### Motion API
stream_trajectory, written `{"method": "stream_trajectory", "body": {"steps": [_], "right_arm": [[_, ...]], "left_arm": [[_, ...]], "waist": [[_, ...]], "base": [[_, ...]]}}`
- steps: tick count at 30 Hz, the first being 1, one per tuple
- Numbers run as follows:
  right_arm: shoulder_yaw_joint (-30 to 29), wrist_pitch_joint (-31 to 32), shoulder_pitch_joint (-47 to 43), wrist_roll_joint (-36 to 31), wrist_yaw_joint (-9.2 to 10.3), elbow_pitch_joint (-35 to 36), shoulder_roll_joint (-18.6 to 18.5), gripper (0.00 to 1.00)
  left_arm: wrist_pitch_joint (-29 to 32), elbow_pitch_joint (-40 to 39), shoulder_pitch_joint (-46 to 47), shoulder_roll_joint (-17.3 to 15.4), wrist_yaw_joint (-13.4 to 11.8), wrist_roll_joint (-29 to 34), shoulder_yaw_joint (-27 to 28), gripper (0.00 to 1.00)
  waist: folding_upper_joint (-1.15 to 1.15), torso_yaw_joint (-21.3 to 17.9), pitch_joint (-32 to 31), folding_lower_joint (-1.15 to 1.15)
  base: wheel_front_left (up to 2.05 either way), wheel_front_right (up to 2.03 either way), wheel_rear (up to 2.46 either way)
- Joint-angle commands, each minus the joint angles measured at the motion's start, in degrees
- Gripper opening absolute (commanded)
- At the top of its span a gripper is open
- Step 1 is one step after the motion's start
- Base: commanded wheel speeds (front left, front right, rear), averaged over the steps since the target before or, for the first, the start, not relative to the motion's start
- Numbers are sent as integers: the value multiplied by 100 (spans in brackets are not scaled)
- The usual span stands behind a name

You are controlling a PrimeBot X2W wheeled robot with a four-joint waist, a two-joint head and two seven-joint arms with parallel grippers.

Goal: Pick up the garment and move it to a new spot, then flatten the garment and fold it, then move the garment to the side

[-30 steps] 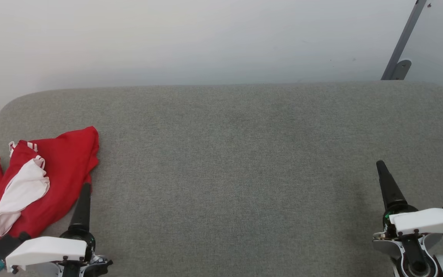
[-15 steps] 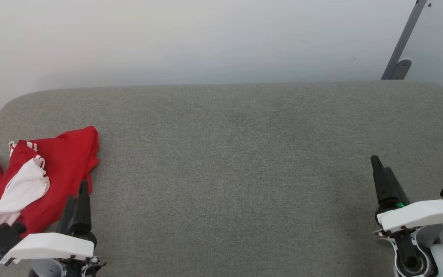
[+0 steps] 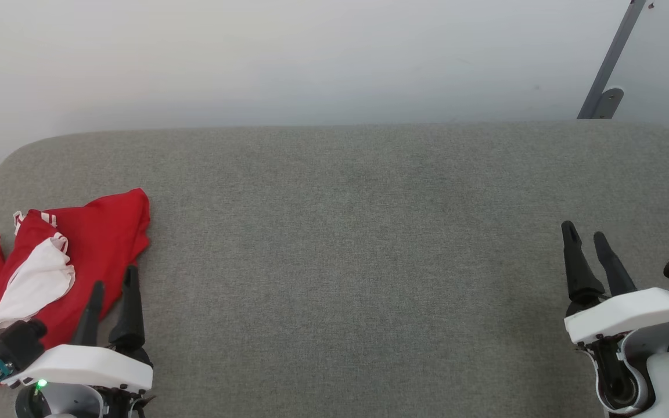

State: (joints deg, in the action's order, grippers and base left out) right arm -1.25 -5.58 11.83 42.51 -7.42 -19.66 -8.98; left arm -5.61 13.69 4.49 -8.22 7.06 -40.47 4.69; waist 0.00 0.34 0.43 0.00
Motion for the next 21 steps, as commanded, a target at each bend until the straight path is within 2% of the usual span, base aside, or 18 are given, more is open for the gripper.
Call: {"method": "stream_trajectory", "body": {"steps": [1,12,21], "right_arm": [[5,-78,158,-295,-8,82,-45,100],[-76,-257,214,-1630,-9,165,-45,100],[-128,-393,233,-2269,-9,146,-30,100]], "left_arm": [[-72,-105,58,-78,-31,255,-15,100],[-250,-141,11,-175,-50,987,-73,100],[-381,-64,-14,-219,-12,1427,-113,100]], "waist": [[0,3,5,0],[0,-2,23,0],[0,-16,39,0]], "base": [[0,0,0],[0,0,0],[0,0,0]]}}
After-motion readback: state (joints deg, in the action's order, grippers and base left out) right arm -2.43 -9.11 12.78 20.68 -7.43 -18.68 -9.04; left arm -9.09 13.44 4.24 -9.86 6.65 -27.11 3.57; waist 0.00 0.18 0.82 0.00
